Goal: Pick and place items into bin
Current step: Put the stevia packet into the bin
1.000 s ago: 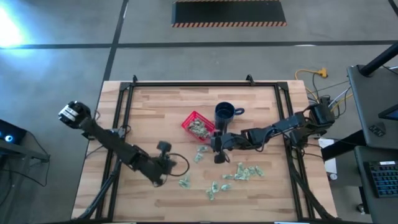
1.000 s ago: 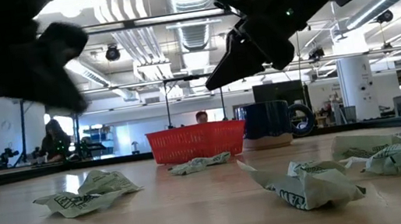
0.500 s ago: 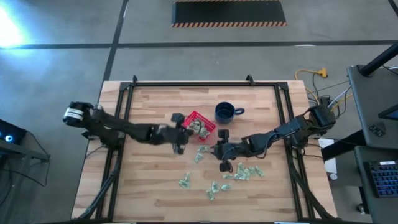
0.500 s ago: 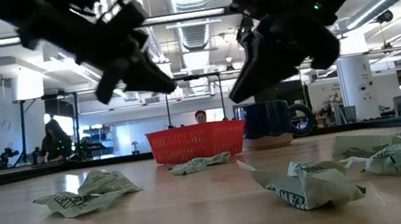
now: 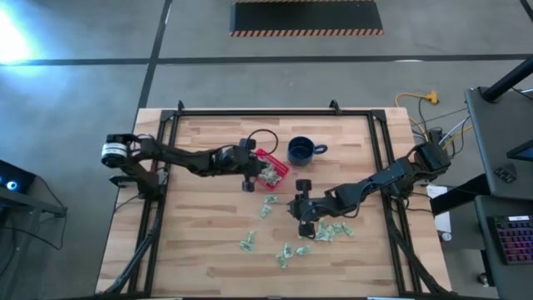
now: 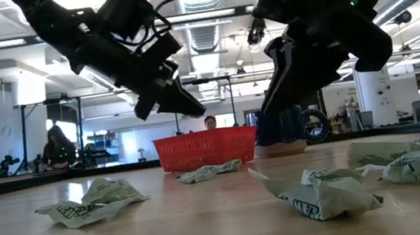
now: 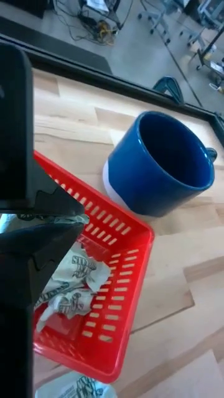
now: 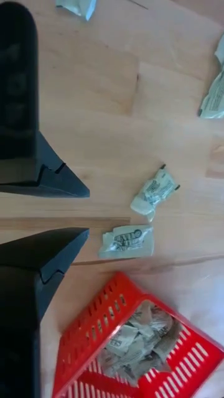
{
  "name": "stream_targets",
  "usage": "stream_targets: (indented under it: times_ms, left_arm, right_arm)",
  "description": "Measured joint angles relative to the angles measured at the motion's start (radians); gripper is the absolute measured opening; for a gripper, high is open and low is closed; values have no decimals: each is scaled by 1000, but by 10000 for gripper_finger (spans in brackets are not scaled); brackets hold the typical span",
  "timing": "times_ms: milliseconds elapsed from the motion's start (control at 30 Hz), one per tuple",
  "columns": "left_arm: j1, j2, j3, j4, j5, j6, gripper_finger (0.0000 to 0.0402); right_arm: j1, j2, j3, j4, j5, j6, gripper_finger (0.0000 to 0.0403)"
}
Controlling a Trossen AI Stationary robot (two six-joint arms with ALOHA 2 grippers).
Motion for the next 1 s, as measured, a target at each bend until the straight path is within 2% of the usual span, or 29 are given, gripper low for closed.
stream_targets:
  times_ms: [167,467,533,633,800,867,1000]
  left_arm:
    - [1,18,16,-3,-1,0,20]
    - [2,2,16,-1,-5,-2,122]
    - [1,-8,16,-5,-5,-28,139]
    - [-10,-31,16,-31,-5,-71,154]
    - [-48,-90,14,-119,-5,-78,157]
    - [-65,-116,14,-152,-3,-79,157]
    - [-96,-164,12,-192,-1,-94,157]
  right_arm:
    - [0,0,0,-6,0,11,79]
    - [0,0,0,-23,-5,72,96]
    - [0,0,0,-42,-47,96,99]
    - [0,0,0,-76,-182,144,100]
    - [12,0,0,-96,-389,251,95]
    - [27,0,0,-100,-432,275,92]
    - [60,0,0,-102,-448,312,88]
